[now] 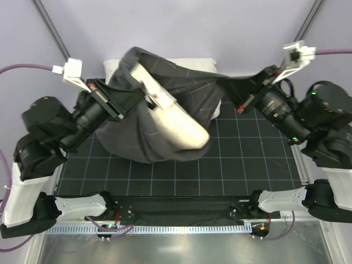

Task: Put the pillow into the pillowcase

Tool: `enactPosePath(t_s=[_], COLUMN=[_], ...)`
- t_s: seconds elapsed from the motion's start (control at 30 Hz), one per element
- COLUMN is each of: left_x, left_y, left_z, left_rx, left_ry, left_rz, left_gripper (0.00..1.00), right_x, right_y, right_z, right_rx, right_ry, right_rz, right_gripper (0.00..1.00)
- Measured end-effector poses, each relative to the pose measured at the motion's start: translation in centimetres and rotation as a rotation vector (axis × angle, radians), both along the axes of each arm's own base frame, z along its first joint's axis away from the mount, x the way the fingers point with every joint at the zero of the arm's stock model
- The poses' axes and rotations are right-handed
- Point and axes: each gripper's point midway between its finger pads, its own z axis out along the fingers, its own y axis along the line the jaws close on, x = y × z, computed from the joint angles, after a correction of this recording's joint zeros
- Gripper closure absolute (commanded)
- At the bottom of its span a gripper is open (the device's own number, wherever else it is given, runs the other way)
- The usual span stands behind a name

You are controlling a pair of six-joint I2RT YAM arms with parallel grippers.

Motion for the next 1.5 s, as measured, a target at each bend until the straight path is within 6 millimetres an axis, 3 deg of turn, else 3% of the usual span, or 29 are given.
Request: enactPosePath(t_s=[0.1,0.17,0.3,0.4,0.53,0.67,0.83,0.9,1.0,1.1,1.23,1.3,1.37,1.5], left_x=[1.5,2.3,4.2,5.6,6.5,6.0,5.7,7.0,10.0,13.8,16.3,15.8,13.9,8.1], left_y=[-1.7,-3.1,-6.9,-9.0,-10.5,-12.0,-13.4,-13.1,-10.9,-6.9,-1.3,1.1,2.1,2.7], left_z=[-3.4,-5.5,-6.5,-5.9,-3.0,-0.1,0.4,-0.5,-3.1,-5.9,-5.6,-4.2,-1.6,4.7], left_rx=[0.074,0.119,0.145,0.141,0.098,0.035,-0.020,-0.027,-0.024,-0.024,-0.053,-0.070,-0.084,-0.115], left_ry=[0.043,0.073,0.090,0.086,0.052,-0.001,0.004,0.035,0.107,0.190,0.205,0.179,0.126,-0.031], left_rz=[0.013,0.009,-0.028,-0.051,-0.092,-0.185,-0.283,-0.273,-0.209,-0.098,0.006,0.045,0.038,-0.031], left_gripper=[0.81,0.81,0.82,0.82,0.86,0.86,0.91,0.92,0.95,1.00,1.00,0.99,1.00,1.00], right_x=[-1.2,-1.5,-1.9,-2.2,-2.5,-2.6,-2.9,-2.8,-2.4,-1.3,0.2,1.0,1.4,1.5], right_y=[-2.3,-3.5,-5.1,-6.2,-7.3,-7.9,-8.7,-8.2,-6.4,-3.5,0.1,2.1,3.4,4.0], right_z=[1.8,2.0,3.4,4.9,6.7,6.8,6.5,6.4,5.5,4.2,2.0,0.1,-1.6,-2.7], right_rx=[0.051,0.051,0.069,0.085,0.105,0.098,0.096,0.093,0.061,0.008,-0.059,-0.105,-0.146,-0.159], right_ry=[-0.035,-0.046,-0.075,-0.108,-0.151,-0.175,-0.192,-0.194,-0.187,-0.169,-0.140,-0.118,-0.096,-0.089], right_rz=[-0.004,-0.020,-0.048,-0.062,-0.083,-0.096,-0.107,-0.096,-0.065,-0.033,0.000,0.020,0.037,0.053], right_gripper=[0.96,0.96,0.96,0.96,0.96,0.96,0.96,0.96,0.96,0.96,0.96,0.96,0.96,0.96])
